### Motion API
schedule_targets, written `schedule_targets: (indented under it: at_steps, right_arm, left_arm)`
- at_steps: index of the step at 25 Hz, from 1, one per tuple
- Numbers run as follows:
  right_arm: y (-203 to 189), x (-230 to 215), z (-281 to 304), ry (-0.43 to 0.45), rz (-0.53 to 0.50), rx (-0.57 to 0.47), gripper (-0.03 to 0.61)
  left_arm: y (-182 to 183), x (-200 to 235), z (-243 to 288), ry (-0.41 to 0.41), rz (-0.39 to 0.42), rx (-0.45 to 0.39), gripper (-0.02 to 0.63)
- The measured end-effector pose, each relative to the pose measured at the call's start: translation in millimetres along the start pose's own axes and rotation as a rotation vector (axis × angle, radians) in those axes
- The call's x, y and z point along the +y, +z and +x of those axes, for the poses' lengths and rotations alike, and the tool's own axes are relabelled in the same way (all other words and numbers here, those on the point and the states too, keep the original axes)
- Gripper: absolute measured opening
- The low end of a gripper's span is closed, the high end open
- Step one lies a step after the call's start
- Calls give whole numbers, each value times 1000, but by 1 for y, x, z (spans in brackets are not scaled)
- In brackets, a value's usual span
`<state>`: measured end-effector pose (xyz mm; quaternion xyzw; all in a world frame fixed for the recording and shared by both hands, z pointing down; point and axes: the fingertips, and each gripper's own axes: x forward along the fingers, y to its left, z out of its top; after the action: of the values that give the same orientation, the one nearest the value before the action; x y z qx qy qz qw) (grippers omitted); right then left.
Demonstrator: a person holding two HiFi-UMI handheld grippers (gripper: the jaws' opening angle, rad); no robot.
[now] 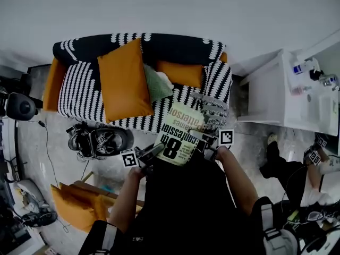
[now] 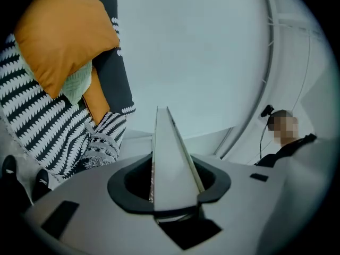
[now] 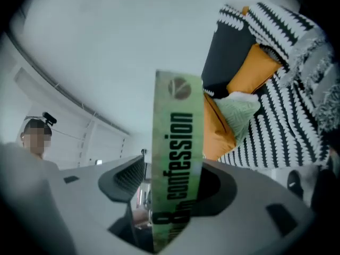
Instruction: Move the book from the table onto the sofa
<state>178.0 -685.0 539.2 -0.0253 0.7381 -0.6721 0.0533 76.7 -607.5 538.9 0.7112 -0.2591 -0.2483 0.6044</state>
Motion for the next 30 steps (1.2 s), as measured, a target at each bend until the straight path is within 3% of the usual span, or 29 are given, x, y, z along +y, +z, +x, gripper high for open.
schedule_targets:
  at_steps: [3, 8, 10, 11, 17, 19, 22, 24, 30]
  right_arm:
    - [11, 1, -9, -9, 21, -151, 256]
    - [-20, 12, 4, 30, 16, -98, 262]
    - [-24, 11, 7, 23, 23, -130, 219]
    - [-23, 6, 6, 6, 26, -155, 172]
    - [-15, -47, 7, -68, 60, -186, 167]
    - [-18, -69, 6, -93, 87, -178, 166]
    - [-25, -111, -2, -170, 86, -136, 166]
    - [-22, -141, -3, -204, 61, -99, 166]
    - [-22, -224, -2, -228, 109, -96, 166]
  left_arm:
    - [15, -4, -7, -79, -62, -52, 170]
    - [25, 1, -12, -109, -99, -44, 169]
    - [25, 4, -12, -114, -122, -53, 169]
    - [25, 7, -12, -112, -127, -59, 170]
    - [19, 53, -10, -28, -163, -37, 170]
    - [6, 78, -13, 22, -176, 22, 170]
    - [-22, 132, -18, 138, -113, 223, 175]
    - [-25, 156, -13, 159, -114, 308, 176]
    - [-21, 225, -9, 225, -118, 366, 179]
